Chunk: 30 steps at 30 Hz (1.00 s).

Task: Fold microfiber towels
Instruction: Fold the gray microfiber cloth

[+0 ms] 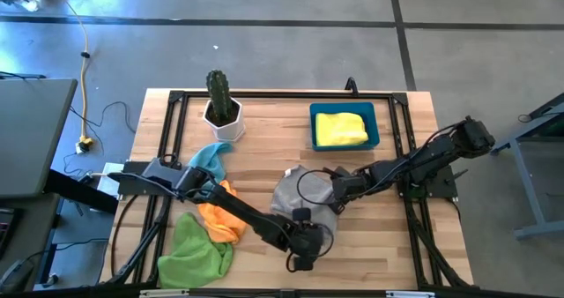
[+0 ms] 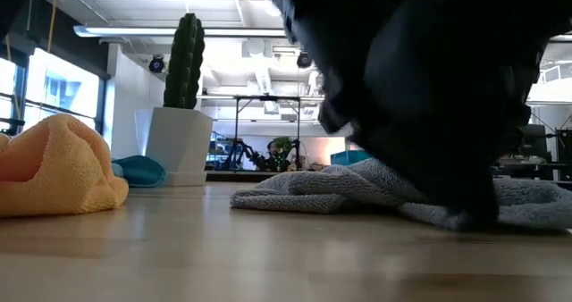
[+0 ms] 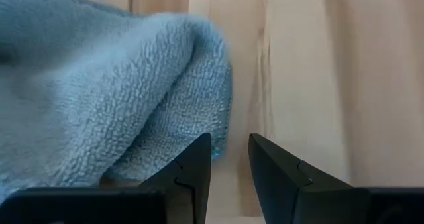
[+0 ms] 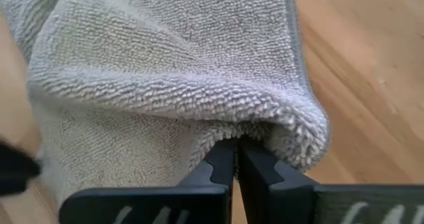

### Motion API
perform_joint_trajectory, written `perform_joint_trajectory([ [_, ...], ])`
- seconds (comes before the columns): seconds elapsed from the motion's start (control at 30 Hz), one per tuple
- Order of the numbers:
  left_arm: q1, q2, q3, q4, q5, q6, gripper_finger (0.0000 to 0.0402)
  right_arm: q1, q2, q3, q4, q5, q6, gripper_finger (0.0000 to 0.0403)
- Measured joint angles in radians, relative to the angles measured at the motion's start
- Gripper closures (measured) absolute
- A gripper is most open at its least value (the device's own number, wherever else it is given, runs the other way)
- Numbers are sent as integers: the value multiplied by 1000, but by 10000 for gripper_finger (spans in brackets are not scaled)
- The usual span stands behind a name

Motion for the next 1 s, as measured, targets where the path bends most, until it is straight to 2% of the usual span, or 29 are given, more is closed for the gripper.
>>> perform_joint_trajectory([
  [0.27, 15, 16, 1, -8, -5, 26, 310, 0, 0, 0, 10, -31, -21, 402],
  [0.43, 19, 13, 2, -15, -12, 22, 310, 8, 0, 0, 13, -102, -36, 402],
  [0.63, 3, 11, 37, -54, -72, 171, 310, 22, 0, 0, 13, -105, -20, 402],
  [0.77, -3, 7, 39, -57, -70, 242, 309, 22, 0, 0, 13, -106, -10, 402],
  [1.0, 24, 11, 17, -60, 48, 226, 298, 22, 0, 0, 19, -116, -2, 402],
])
